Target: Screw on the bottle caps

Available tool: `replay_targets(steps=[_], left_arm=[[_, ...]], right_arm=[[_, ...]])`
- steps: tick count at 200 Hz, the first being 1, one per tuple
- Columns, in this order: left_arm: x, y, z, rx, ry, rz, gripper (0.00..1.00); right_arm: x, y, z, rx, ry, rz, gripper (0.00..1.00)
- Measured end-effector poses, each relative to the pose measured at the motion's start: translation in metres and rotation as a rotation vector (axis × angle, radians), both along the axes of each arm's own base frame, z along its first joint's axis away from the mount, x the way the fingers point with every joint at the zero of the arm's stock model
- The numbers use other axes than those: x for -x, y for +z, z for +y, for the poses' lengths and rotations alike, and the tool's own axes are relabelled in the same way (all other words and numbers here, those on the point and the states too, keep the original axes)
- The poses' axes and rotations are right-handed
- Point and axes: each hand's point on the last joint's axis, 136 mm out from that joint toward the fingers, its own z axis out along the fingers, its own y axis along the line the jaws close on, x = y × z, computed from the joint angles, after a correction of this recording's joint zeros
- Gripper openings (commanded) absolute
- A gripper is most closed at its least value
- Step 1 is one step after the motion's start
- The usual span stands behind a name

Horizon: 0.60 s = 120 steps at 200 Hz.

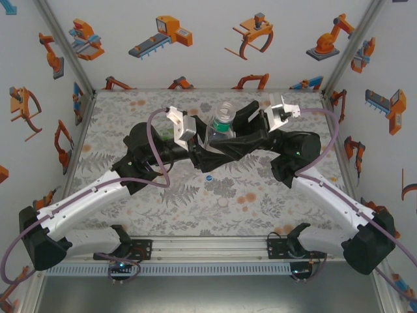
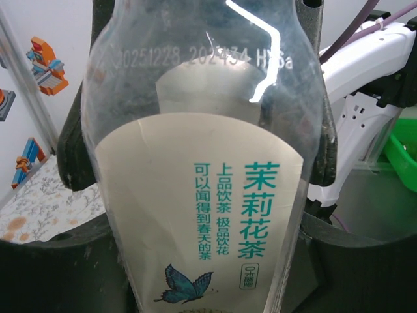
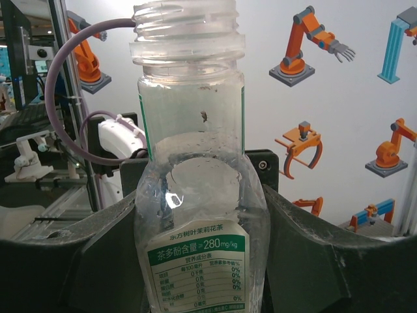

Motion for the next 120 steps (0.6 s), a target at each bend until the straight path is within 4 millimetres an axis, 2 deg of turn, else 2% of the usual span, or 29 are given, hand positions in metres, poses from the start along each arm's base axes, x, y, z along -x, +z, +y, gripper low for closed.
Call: replay_targets(steps=[9, 14, 22, 38, 60, 80, 112, 120], left_arm=[[0.000, 0.000, 0.000, 0.000, 0.000, -0.002, 0.38], [0.000, 0.000, 0.000, 0.000, 0.000, -0.004, 0.36], [0.000, 0.000, 0.000, -0.001, 0.001, -0.006, 0.33], [0.000, -0.001, 0.000, -0.004, 0.006, -0.011, 0.29], [-0.003, -0.002, 0.004, -0.020, 0.041, -0.015, 0.26], [-0.006, -0.001, 0.013, -0.032, 0.082, -0.028, 0.18], [-0.022, 0.006, 0.041, -0.040, 0.179, -0.050, 0.00], [-0.030, 0.009, 0.050, -0.042, 0.213, -0.051, 0.00]], right_arm=[[0.000, 0.000, 0.000, 0.000, -0.003, -0.003, 0.27], [0.001, 0.000, 0.000, 0.001, -0.004, -0.005, 0.39], [0.001, 0.000, 0.000, 0.003, -0.008, -0.005, 0.53], [0.002, 0.000, -0.001, 0.008, -0.020, -0.011, 0.64], [0.001, 0.002, -0.007, 0.001, -0.083, -0.017, 0.67], [0.003, 0.005, -0.017, -0.002, -0.159, -0.030, 0.68], [-0.002, 0.005, -0.030, 0.021, -0.297, -0.016, 0.65], [-0.007, 0.001, -0.032, 0.042, -0.334, 0.008, 0.65]])
